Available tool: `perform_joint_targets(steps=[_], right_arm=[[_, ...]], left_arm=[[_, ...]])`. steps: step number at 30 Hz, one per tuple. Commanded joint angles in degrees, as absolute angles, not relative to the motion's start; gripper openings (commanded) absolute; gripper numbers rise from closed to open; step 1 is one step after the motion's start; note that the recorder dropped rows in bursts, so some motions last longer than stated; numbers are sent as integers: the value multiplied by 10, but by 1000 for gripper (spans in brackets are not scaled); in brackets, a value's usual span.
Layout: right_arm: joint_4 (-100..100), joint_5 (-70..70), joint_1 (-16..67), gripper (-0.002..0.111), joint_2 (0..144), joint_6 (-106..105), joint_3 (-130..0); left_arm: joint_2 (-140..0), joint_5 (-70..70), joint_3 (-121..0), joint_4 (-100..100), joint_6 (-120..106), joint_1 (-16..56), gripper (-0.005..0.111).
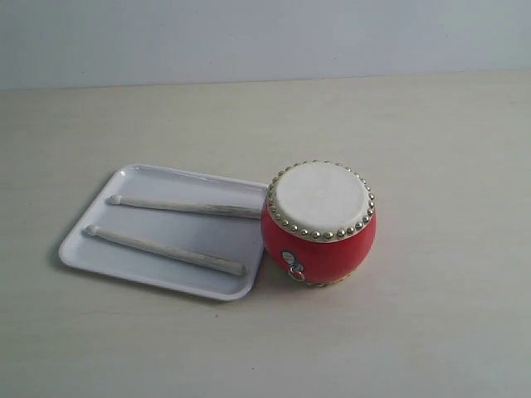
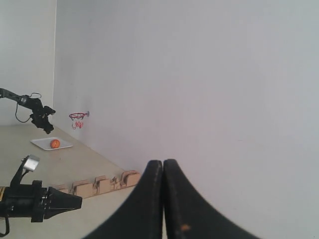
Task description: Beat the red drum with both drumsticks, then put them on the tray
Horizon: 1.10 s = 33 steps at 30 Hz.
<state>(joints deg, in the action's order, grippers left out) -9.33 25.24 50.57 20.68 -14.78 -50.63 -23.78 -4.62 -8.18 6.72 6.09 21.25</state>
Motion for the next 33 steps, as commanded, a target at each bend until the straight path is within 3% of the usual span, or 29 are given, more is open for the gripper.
perform_joint_targets(steps=[1,16,33], right_arm=[[-96,247,506,0,206,-148,-504],[-101,247,506,0,206,-148,-504],[-101,247,506,0,206,-148,-504]], left_arm=[[-191,-51,-56,62,14,211,0],[-92,81,-55,10,155,63,0],[-58,97,0,-43,108,56,0]])
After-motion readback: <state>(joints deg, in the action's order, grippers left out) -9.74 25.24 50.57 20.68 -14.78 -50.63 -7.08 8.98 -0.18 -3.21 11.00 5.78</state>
